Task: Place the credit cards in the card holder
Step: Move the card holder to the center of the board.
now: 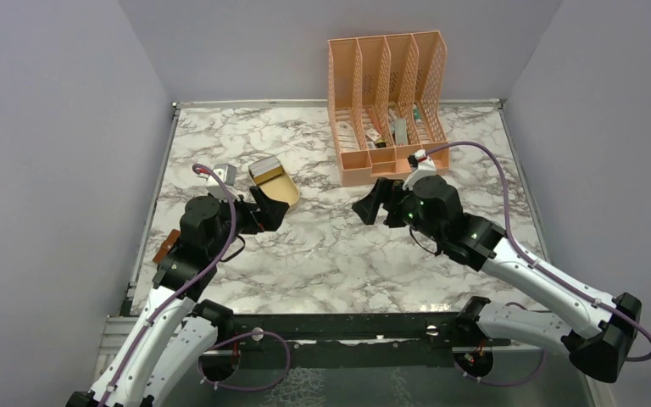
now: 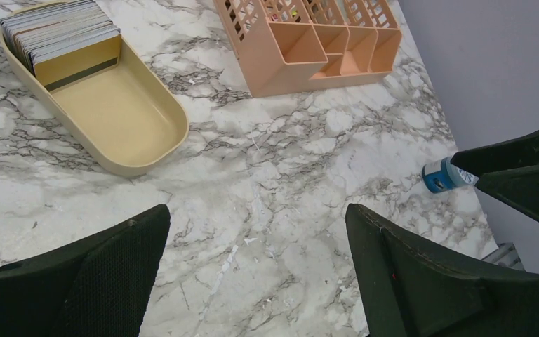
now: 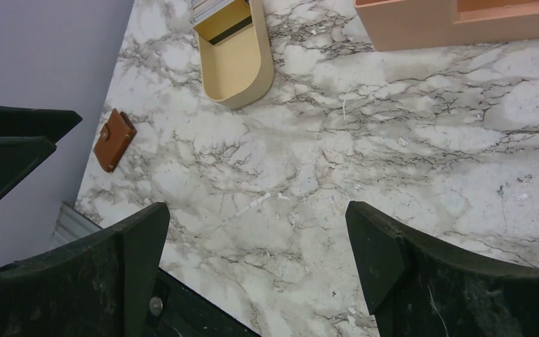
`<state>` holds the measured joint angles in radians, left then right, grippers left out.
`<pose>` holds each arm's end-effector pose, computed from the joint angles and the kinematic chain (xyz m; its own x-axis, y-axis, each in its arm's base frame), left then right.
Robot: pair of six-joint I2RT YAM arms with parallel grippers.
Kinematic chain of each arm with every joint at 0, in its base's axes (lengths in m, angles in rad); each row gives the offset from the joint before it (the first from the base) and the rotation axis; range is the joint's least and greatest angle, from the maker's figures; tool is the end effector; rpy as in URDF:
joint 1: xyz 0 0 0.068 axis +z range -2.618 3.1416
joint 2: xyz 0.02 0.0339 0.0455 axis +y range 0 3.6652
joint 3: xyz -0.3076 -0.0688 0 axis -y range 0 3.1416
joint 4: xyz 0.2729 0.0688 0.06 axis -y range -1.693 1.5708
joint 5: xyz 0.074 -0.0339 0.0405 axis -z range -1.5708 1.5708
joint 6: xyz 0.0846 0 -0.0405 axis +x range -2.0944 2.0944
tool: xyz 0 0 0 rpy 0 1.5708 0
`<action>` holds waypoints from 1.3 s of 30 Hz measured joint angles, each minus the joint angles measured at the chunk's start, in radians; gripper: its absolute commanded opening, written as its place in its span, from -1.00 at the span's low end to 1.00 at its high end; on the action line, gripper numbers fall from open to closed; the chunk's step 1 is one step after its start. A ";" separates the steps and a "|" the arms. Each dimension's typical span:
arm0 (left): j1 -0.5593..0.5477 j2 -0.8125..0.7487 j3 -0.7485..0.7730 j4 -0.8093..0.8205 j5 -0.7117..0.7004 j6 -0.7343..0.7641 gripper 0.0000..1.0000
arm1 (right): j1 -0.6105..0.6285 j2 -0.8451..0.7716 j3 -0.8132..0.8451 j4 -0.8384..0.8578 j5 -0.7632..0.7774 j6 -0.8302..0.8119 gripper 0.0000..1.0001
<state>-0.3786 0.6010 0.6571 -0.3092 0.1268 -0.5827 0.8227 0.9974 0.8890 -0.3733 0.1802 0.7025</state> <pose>0.1710 -0.0795 0.3231 -0.4586 -0.4050 -0.7910 0.2731 0.7828 -0.5592 0.1950 0.1878 0.3292 -0.6367 0.2485 -0.7300 -0.2643 0.8190 0.5092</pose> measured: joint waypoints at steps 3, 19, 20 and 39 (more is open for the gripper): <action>0.002 -0.001 0.000 -0.002 0.003 -0.006 0.98 | 0.000 -0.011 0.000 0.000 0.000 0.006 1.00; 0.005 0.119 0.026 -0.067 -0.238 -0.029 0.92 | 0.000 -0.019 0.000 0.000 0.001 0.019 1.00; 0.005 0.142 0.037 -0.077 -0.270 -0.030 0.93 | 0.000 -0.021 0.000 0.000 0.001 0.019 1.00; 0.412 0.647 0.195 -0.143 -0.632 -0.184 0.93 | 0.000 -0.058 0.008 -0.001 -0.006 0.018 1.00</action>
<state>0.0334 1.2476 0.8524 -0.4522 -0.5056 -0.7666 0.8227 0.9394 0.8967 -0.3740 0.1741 0.7208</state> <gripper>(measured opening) 0.961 0.996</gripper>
